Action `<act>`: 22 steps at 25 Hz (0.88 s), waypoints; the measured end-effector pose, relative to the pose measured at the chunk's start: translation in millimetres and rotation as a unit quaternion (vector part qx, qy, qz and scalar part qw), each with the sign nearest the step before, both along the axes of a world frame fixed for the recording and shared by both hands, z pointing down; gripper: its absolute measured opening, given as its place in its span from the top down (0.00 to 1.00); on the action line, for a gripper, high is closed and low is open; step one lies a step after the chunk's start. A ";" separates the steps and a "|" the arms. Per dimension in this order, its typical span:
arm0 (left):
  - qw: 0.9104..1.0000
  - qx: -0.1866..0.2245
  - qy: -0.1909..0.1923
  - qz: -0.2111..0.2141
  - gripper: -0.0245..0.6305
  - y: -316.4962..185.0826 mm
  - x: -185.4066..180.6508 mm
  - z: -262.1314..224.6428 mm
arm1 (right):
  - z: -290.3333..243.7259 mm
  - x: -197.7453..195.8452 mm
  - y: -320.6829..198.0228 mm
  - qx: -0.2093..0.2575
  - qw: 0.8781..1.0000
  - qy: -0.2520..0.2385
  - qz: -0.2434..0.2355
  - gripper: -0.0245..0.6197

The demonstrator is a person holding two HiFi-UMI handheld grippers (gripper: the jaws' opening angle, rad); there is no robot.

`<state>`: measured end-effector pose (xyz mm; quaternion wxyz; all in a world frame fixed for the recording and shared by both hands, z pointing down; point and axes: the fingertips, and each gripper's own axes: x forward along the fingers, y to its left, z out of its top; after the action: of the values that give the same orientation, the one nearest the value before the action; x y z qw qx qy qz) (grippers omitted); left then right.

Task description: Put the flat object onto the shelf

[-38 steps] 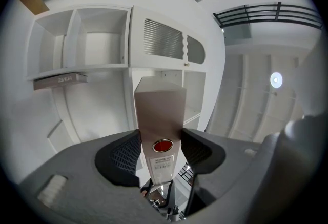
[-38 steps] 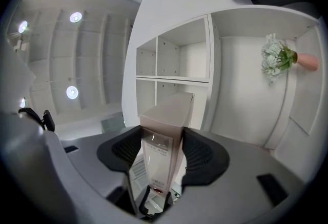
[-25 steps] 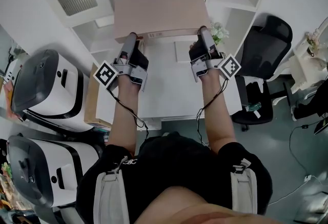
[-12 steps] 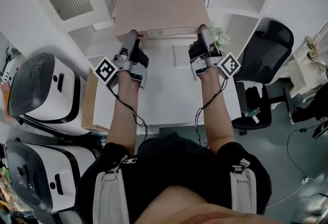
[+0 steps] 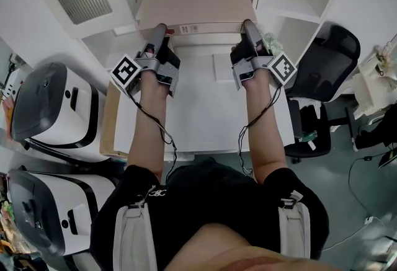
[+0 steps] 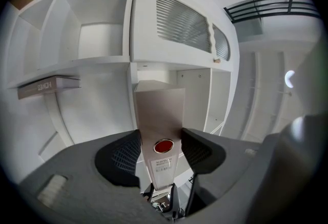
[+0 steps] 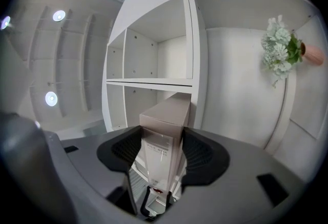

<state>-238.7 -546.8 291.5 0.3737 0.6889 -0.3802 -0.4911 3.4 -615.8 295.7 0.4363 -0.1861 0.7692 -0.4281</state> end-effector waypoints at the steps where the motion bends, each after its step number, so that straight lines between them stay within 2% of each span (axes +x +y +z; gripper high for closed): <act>1: 1.000 -0.002 0.001 -0.001 0.58 -2.4 -1.0 -1.8 | -1.7 -1.1 -1.9 -0.006 1.000 0.001 -0.001 0.57; 9: 1.000 -0.022 -0.003 -0.011 0.58 -22.4 -10.4 -8.2 | -11.0 -9.5 -20.5 -0.041 0.999 0.012 0.002 0.57; 13: 1.000 -0.027 -0.006 -0.012 0.59 -54.7 -16.6 -17.5 | -19.0 -15.9 -53.1 -0.057 0.998 0.014 0.002 0.57; 22: 0.999 -0.028 0.000 -0.016 0.63 -53.6 -18.5 -15.4 | -21.0 -18.3 -54.4 -0.081 0.997 0.013 0.004 0.57</act>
<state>-257.2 -600.4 276.1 0.3850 0.6718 -0.4051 -0.4862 -14.9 -670.2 274.6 0.4111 -0.2291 0.7373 -0.4847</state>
